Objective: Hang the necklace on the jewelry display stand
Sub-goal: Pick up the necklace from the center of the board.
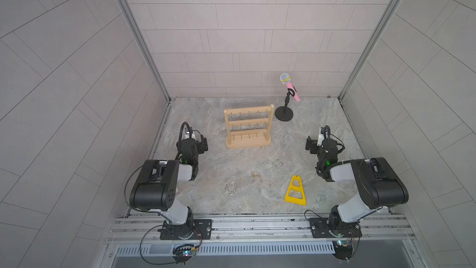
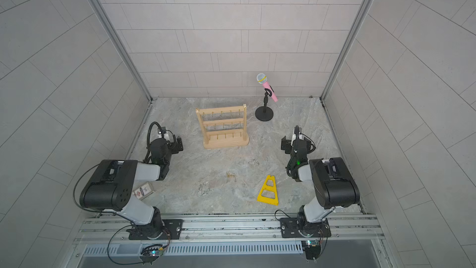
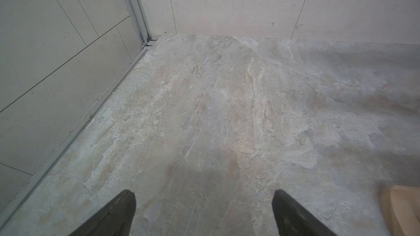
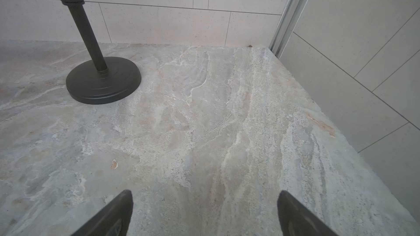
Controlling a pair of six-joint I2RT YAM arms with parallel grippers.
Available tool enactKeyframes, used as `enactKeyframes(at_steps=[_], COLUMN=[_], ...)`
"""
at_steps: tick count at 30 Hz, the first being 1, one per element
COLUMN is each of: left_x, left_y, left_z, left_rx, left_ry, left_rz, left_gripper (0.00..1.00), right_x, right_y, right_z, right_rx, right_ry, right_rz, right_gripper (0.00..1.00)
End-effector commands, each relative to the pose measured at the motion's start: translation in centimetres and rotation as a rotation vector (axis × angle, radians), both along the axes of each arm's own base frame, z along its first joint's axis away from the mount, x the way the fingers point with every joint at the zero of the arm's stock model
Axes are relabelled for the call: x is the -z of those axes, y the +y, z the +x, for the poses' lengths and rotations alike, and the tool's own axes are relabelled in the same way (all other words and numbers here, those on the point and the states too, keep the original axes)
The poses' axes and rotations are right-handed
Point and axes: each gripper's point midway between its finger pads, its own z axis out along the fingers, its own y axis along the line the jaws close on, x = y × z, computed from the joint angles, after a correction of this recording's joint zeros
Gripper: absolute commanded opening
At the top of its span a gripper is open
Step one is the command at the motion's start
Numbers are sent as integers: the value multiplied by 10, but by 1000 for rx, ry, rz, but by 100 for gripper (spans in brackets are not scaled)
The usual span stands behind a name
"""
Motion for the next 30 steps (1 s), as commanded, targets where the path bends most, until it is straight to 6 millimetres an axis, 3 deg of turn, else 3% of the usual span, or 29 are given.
enactKeyframes(at_steps=[1,23,26,30], left_x=[-8,-8,-16,-38], left_y=[-2,0,7,11], left_z=[5,4,5,15], left_rx=[9,-6,-46,-85], left_ry=[-26,-24,-7,132], left_rz=[18,2,5,13], left_gripper=[100,100,100,100], right_x=[-2,0,-4,-16], right_y=[0,1,5,7], right_z=[2,4,7,13], right_rx=[-8,-30,-64,-58], right_ry=[1,11,11,153], right_rz=[-11,18,22,19], right_gripper=[100,100,97,98])
